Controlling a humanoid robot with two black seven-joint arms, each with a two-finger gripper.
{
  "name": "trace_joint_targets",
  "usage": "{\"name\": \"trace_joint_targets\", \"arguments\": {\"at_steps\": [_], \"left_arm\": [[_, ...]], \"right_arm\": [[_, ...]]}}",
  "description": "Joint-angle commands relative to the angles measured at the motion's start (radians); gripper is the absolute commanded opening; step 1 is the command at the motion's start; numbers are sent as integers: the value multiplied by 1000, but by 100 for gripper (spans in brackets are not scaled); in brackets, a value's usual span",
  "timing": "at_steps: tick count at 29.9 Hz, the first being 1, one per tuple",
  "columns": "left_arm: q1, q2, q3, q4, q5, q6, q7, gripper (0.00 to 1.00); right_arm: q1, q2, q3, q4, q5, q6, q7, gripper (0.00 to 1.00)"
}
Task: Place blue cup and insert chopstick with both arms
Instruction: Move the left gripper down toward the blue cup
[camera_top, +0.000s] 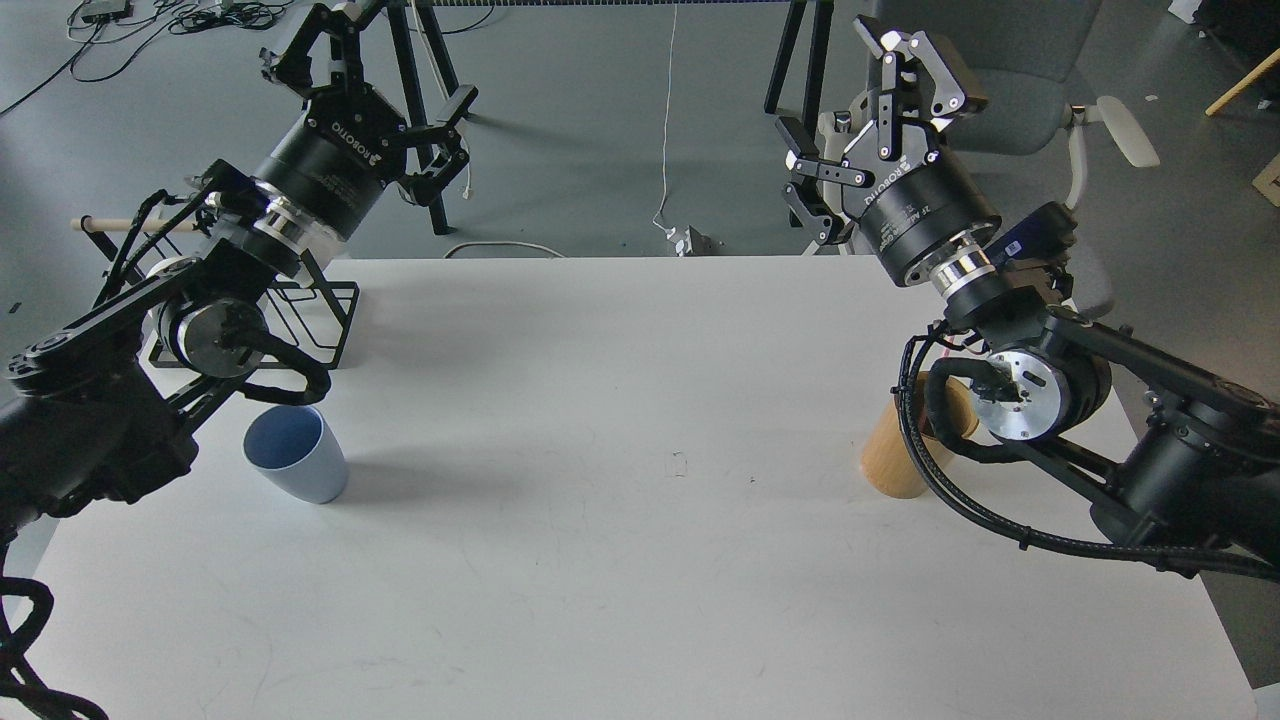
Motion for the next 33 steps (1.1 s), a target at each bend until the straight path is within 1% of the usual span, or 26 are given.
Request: {"name": "trace_joint_targets", "arguments": {"at_steps": [1, 7, 11, 14, 16, 20, 23, 26, 28, 31, 33], "left_arm": [[1, 8, -4, -5, -9, 0, 0, 99], [-5, 14, -24, -5, -21, 0, 0, 99], [1, 8, -108, 22, -18, 0, 0, 99], [-10, 14, -102, 19, -11, 0, 0, 99], [-17, 42, -99, 7, -3, 0, 0, 99], [-37, 172, -94, -66, 67, 0, 0, 99], [-74, 278, -67, -96, 199, 0, 0, 99], [-134, 394, 31, -129, 401, 0, 0, 99], [-166, 469, 108, -181, 591, 0, 0, 99], [-180, 584, 217, -267, 913, 0, 0, 99], [-180, 617, 286, -289, 1058, 0, 0, 99]], "right_arm": [[-4, -5, 0, -1, 0, 0, 0, 94], [-15, -5, 2, 1, 0, 0, 0, 94], [-15, -5, 2, 1, 0, -2, 0, 94], [-14, -11, 9, 1, 0, -2, 0, 94], [-9, -38, 17, 1, -1, -2, 0, 94], [-1, -81, 28, -1, -4, 0, 0, 94], [0, -95, 34, -4, -12, 6, 0, 94], [2, -127, 40, -7, -17, 9, 0, 94], [2, -138, 43, -10, -17, 9, 0, 94], [0, -141, 43, -11, -18, 9, 0, 94], [-1, -149, 43, -16, -18, 9, 0, 94]]}}
